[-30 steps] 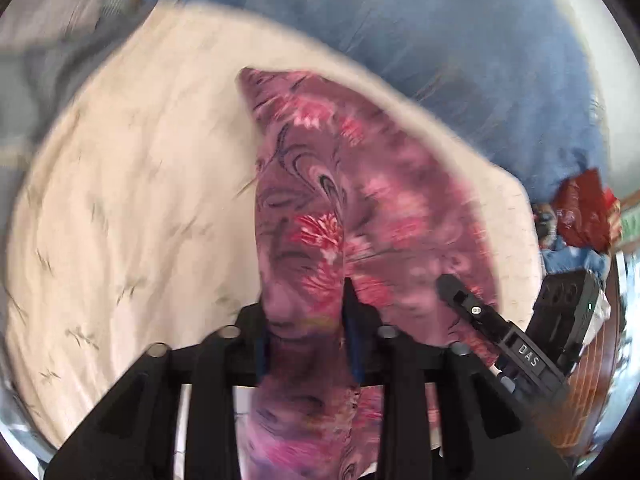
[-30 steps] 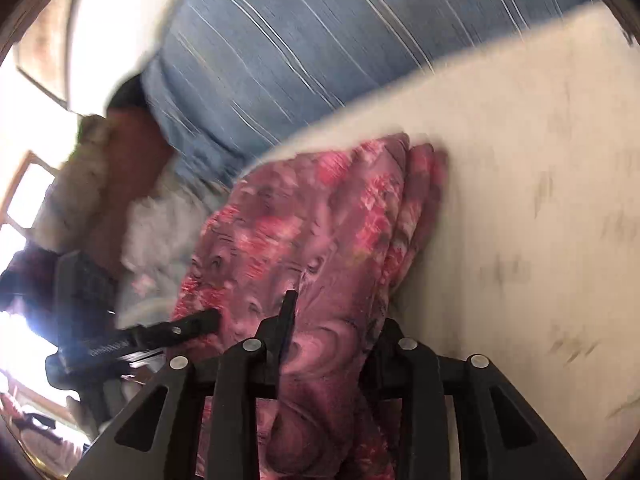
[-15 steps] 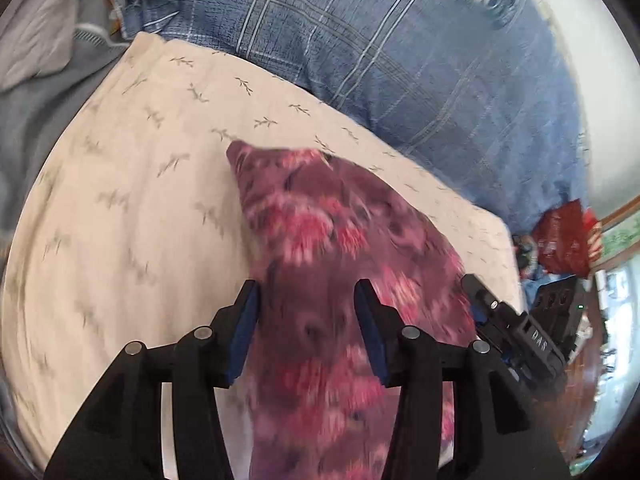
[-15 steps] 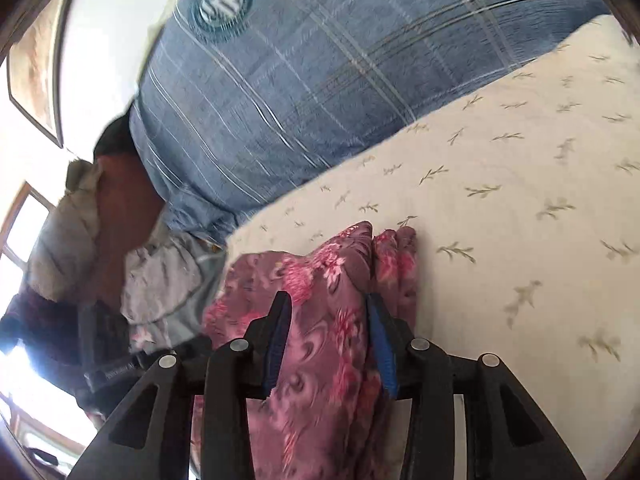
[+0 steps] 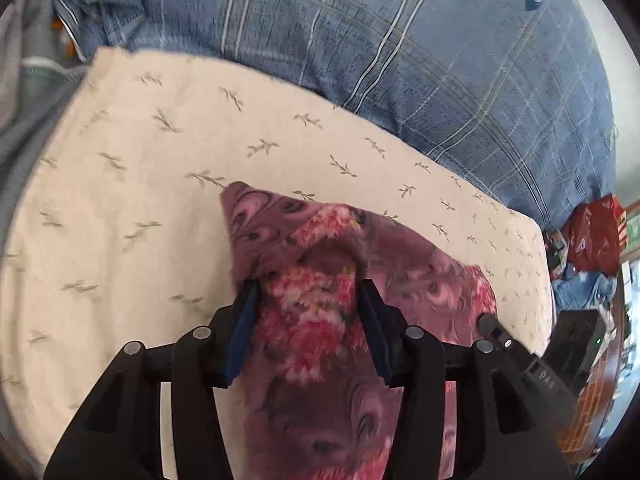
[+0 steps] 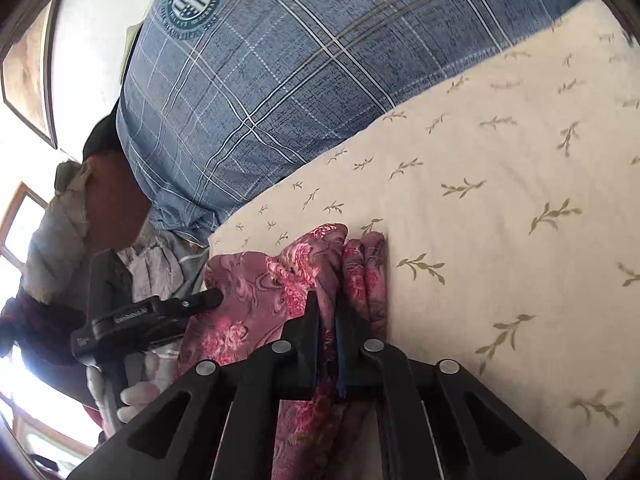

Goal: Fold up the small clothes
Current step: 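Open both grippers and pull back from the folded shirt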

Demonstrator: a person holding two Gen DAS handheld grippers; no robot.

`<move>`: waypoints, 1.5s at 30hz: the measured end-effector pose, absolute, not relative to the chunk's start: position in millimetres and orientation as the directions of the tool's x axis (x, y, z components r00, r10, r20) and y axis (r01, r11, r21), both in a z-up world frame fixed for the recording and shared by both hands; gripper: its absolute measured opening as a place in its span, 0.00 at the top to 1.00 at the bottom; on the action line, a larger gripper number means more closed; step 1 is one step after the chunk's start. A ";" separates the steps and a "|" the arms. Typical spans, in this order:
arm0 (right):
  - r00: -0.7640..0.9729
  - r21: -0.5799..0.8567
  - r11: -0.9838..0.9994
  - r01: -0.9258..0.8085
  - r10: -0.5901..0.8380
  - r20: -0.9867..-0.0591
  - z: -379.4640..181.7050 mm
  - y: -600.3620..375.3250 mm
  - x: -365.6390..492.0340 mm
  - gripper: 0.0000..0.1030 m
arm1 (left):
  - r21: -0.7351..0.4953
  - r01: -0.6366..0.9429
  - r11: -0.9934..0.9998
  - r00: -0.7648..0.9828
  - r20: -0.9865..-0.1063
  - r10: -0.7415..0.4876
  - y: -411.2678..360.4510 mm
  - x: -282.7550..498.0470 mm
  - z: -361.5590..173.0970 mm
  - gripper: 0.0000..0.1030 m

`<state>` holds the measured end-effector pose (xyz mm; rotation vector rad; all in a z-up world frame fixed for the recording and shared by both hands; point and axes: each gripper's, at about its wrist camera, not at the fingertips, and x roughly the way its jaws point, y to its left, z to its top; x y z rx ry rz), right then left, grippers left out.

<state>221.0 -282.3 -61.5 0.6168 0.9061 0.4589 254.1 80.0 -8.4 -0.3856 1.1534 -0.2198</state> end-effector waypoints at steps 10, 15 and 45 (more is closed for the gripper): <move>0.542 0.511 0.803 -0.306 0.588 -0.601 -52.5 -257.6 149.6 0.91 | -0.334 0.088 0.939 0.441 -0.832 -0.337 66.7 158.4 -0.2 0.47; 0.567 0.516 0.818 -0.253 0.558 -0.607 -54.9 -262.7 141.7 0.92 | -0.321 0.032 0.946 0.406 -0.861 -0.306 72.7 155.0 -10.9 0.38; 0.636 0.213 0.951 -0.225 0.309 -0.707 -68.8 -231.6 68.4 0.01 | -0.375 0.125 0.919 0.411 -0.823 -0.392 57.3 81.0 -27.3 0.00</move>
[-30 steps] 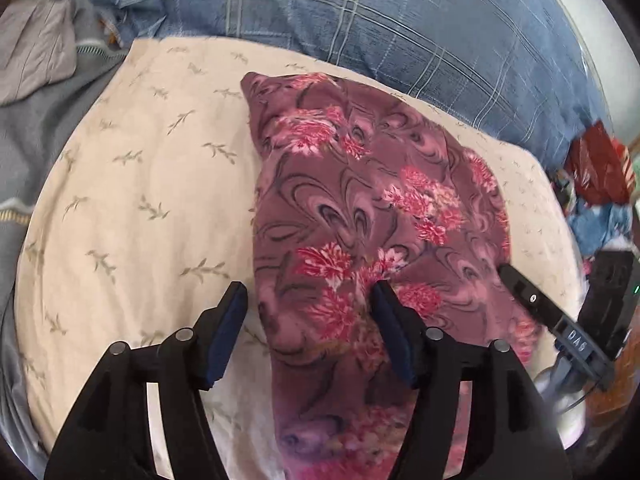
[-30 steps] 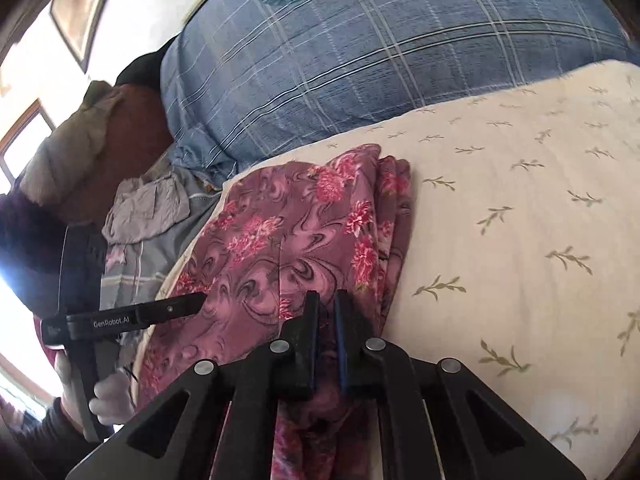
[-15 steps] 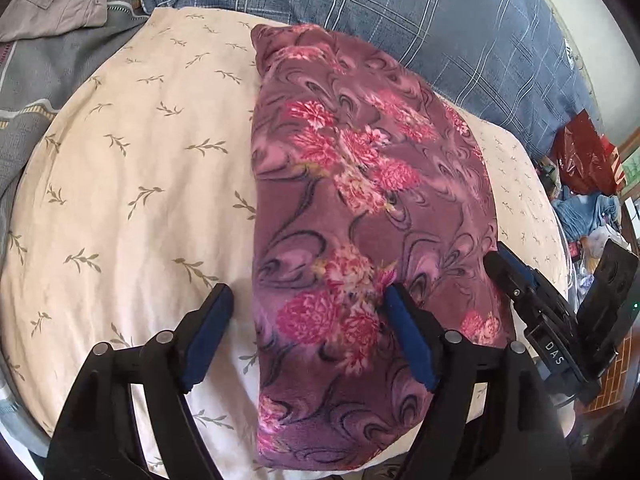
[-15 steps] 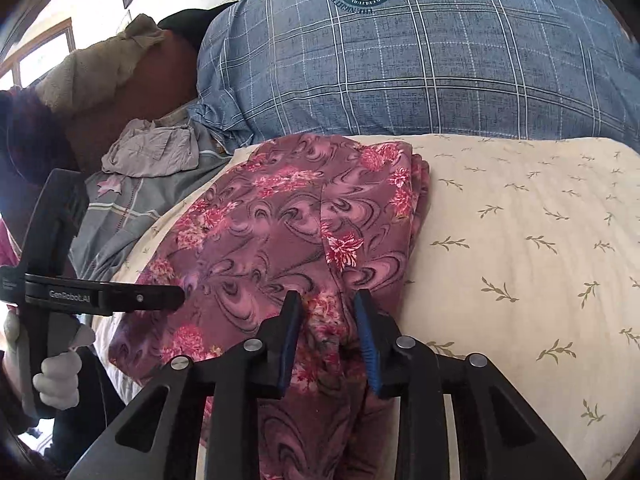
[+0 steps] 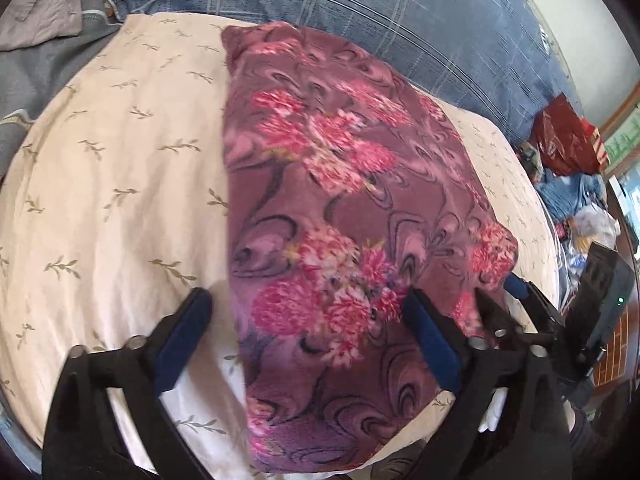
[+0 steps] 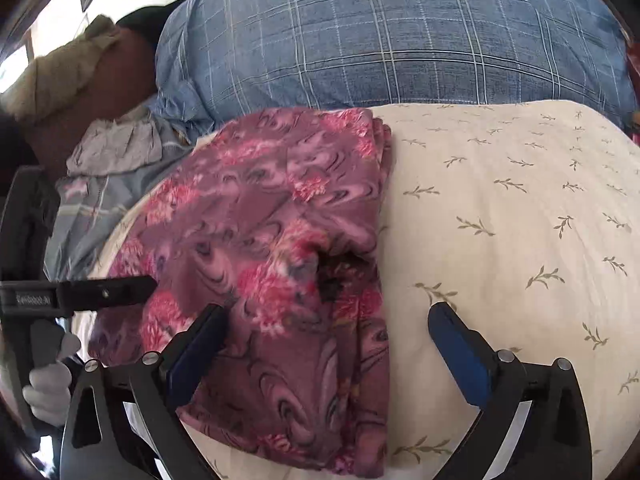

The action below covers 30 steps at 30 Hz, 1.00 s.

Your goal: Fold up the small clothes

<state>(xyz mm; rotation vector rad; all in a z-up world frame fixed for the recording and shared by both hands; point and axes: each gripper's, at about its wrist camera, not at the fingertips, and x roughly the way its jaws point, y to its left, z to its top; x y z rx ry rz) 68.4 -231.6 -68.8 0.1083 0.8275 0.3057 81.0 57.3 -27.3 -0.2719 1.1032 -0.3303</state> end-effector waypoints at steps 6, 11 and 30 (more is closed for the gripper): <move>0.608 0.259 0.948 -0.183 0.316 -0.728 -66.0 -234.0 79.1 0.00 | -0.308 0.127 0.943 0.402 -0.853 -0.332 39.6 83.0 -28.0 0.00; 0.539 0.304 0.927 -0.218 0.374 -0.755 -54.8 -245.8 87.7 0.07 | -0.336 0.057 0.940 0.390 -0.859 -0.331 58.0 83.7 -16.6 0.00; 0.596 0.290 0.930 -0.227 0.368 -0.714 -57.3 -262.4 64.1 0.34 | -0.223 0.008 0.975 0.342 -0.915 -0.212 50.0 62.6 -21.9 0.01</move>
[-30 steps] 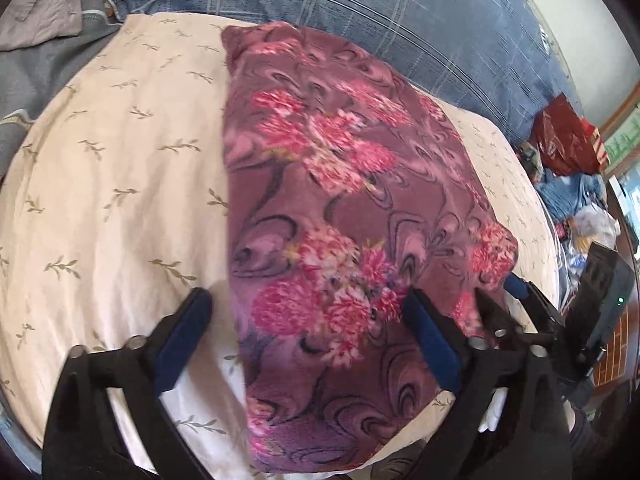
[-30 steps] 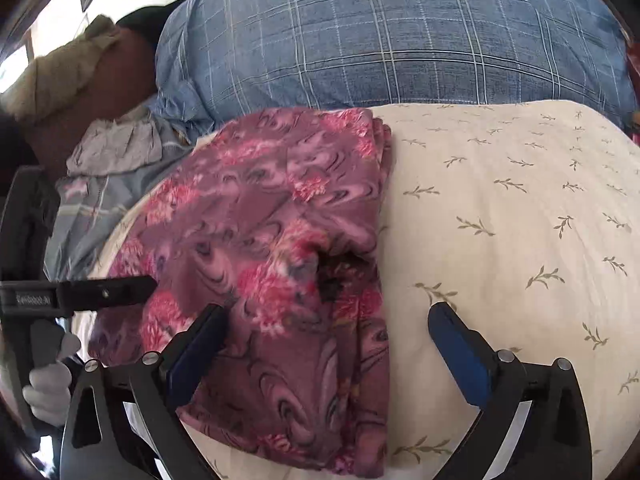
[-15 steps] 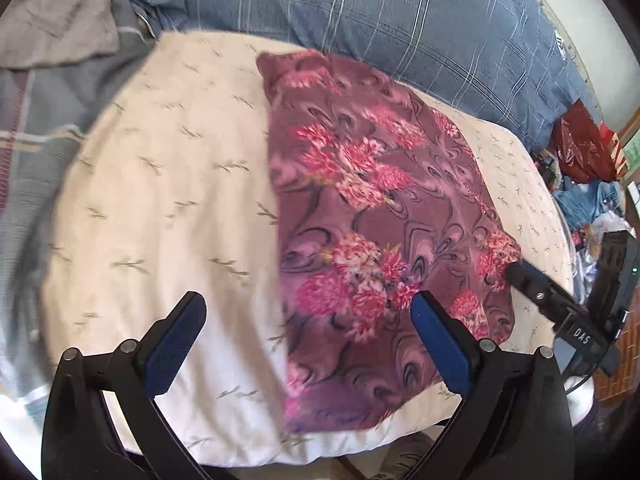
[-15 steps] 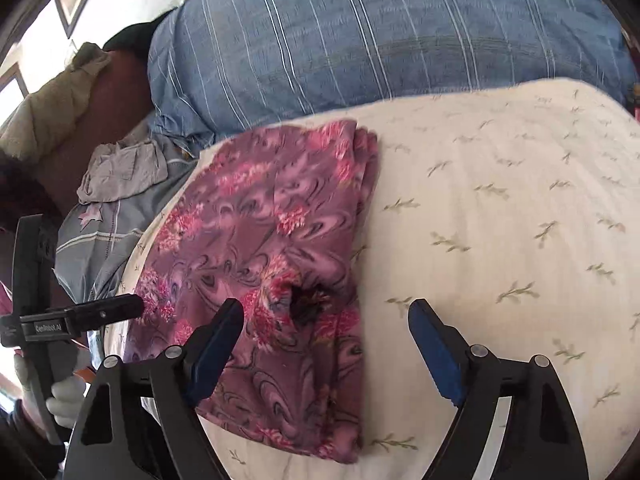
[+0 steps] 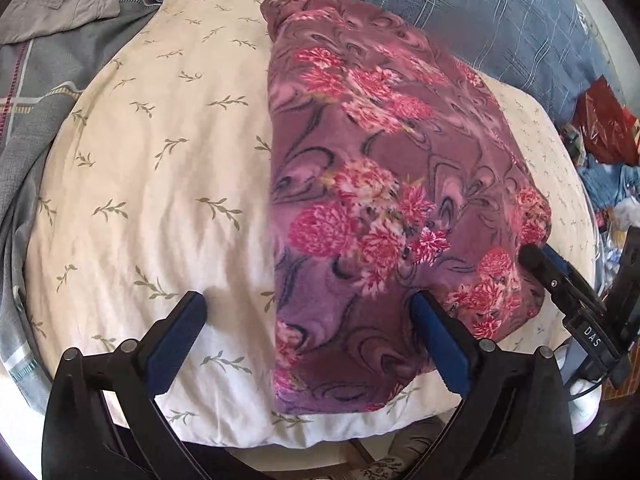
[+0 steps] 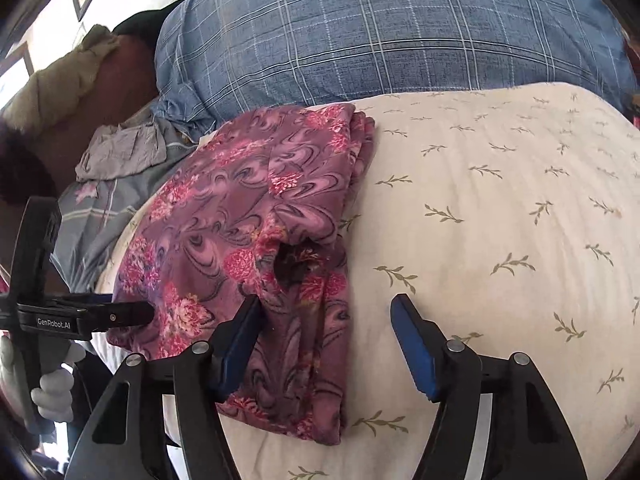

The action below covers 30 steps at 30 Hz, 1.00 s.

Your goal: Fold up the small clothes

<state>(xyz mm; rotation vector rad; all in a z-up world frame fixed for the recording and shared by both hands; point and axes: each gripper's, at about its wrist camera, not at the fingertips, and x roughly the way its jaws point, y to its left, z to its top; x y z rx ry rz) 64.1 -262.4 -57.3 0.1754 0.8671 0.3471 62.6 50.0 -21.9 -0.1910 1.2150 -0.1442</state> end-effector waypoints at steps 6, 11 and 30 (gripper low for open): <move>0.616 0.325 0.926 -0.190 0.371 -0.695 -41.9 -276.7 59.4 0.32 | -0.211 0.042 0.977 0.415 -0.886 -0.209 55.9 54.1 5.2 0.01; 0.651 0.339 0.921 -0.191 0.377 -0.658 -22.6 -269.8 69.5 0.32 | -0.259 0.052 0.964 0.436 -0.863 -0.255 60.3 72.5 19.0 0.01; 0.556 0.338 0.924 -0.179 0.378 -0.740 -53.1 -243.8 111.8 0.32 | -0.320 0.059 0.945 0.347 -0.881 -0.320 44.5 101.8 -23.8 0.01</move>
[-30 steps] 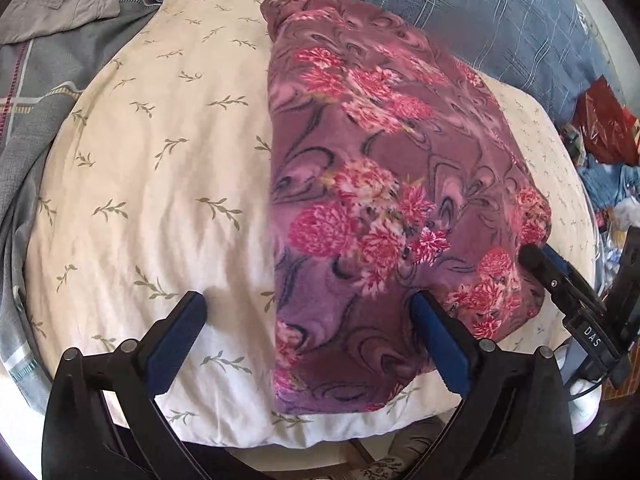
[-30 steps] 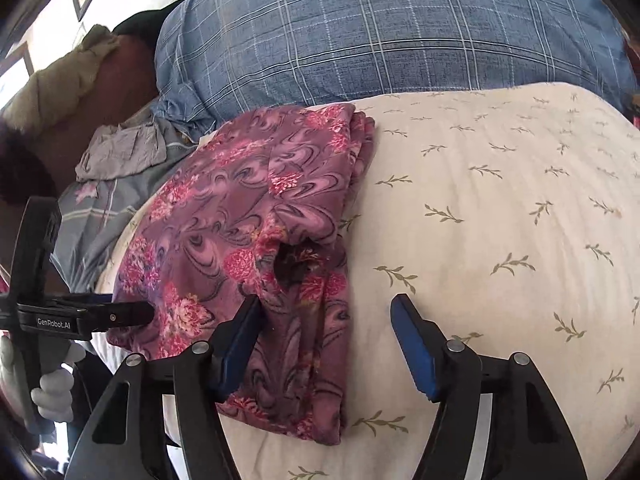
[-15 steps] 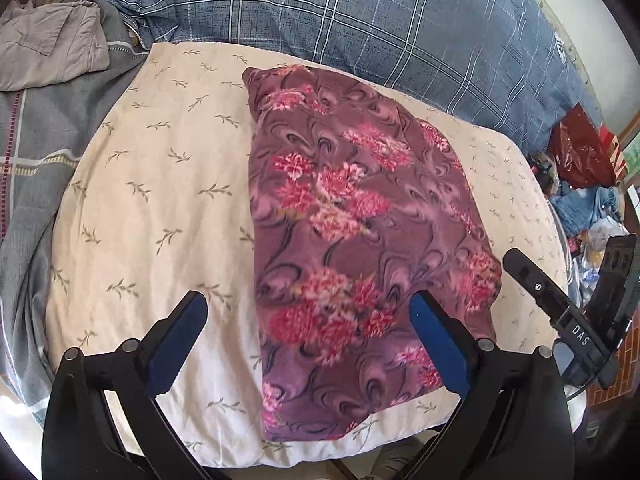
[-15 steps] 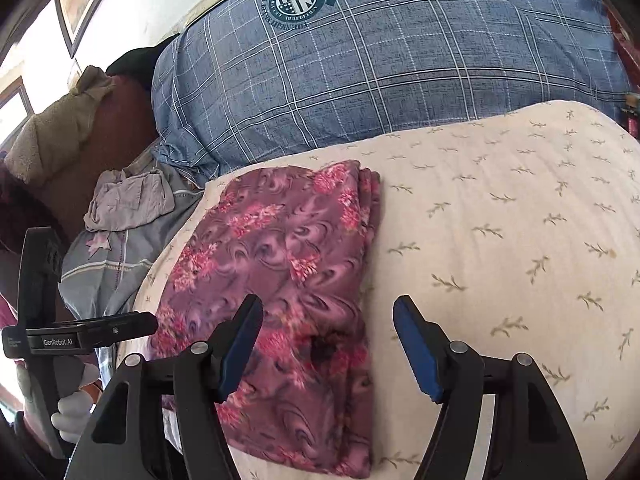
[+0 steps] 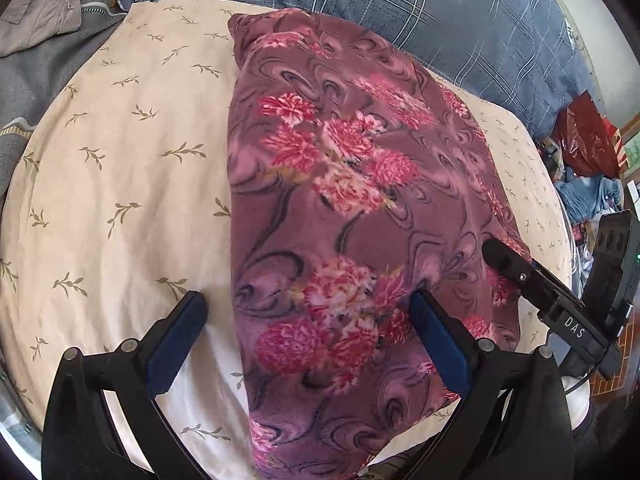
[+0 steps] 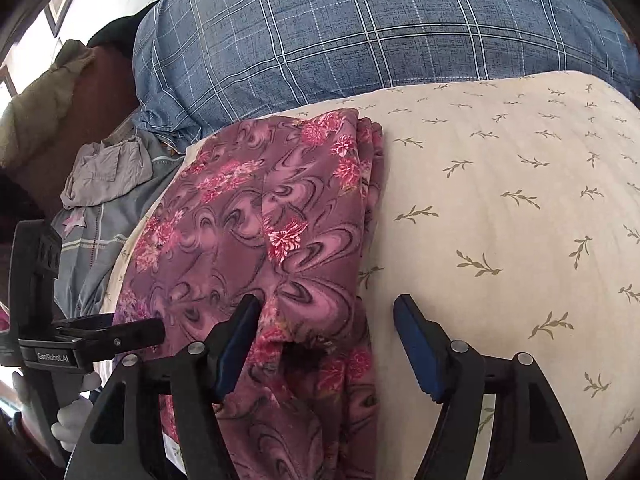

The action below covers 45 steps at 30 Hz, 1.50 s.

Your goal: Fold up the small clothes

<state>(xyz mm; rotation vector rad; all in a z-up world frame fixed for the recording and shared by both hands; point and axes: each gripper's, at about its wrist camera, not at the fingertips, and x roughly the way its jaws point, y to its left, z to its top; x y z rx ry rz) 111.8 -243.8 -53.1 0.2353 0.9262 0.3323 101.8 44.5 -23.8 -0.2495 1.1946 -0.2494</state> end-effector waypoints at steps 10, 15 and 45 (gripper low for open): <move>0.613 0.480 0.874 -0.082 0.424 -0.667 -36.9 -281.1 120.7 0.29 | -0.406 0.068 0.911 0.414 -0.820 -0.396 70.4 127.6 9.1 0.04; 0.604 0.595 0.803 -0.025 0.486 -0.631 -35.2 -295.1 146.7 0.29 | -0.457 0.028 0.889 0.421 -0.801 -0.425 78.9 166.6 10.4 0.04; 0.505 0.715 0.696 -0.067 0.641 -0.577 -48.7 -296.4 177.4 0.57 | -0.510 0.006 0.860 0.384 -0.793 -0.473 95.5 209.2 11.0 0.38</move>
